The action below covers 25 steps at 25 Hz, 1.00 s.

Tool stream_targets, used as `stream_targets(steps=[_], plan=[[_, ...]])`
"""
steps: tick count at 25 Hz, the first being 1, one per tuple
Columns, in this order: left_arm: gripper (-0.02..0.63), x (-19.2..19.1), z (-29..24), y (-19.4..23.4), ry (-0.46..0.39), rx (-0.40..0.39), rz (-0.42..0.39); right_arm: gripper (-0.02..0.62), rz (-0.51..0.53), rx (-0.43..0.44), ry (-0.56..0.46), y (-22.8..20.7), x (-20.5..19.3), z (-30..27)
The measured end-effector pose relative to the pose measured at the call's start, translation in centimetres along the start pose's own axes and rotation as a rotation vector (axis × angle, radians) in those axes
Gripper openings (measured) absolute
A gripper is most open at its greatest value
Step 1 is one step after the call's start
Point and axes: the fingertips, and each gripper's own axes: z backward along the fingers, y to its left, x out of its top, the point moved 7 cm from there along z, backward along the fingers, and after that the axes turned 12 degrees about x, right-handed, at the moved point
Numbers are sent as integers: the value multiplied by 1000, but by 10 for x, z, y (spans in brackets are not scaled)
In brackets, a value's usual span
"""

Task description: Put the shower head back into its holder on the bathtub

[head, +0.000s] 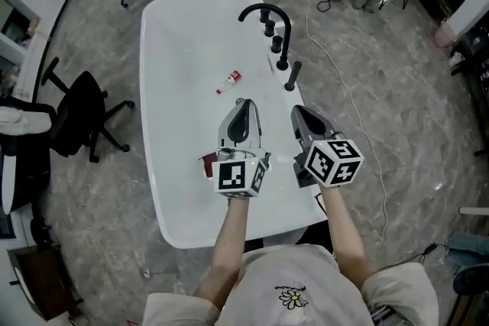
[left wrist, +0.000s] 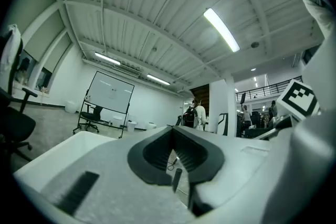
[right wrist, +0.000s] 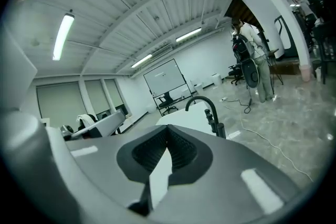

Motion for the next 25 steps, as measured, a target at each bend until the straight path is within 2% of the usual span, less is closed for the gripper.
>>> stream_targets(steps=[4,8,19,25], plan=[[0,9,54,1,26,-19,-7,5,88,-17,-4,55,-14,33],[0,11,85,7,51,-37,-48,5,152,-74,-11,89,-27,46],[-2,31,97,12,8,-5,-80,5,232,-51,-56,114,-9,52],[-2,28,90,15,45,4,-36,5,253,5,-53,126,-2,40]])
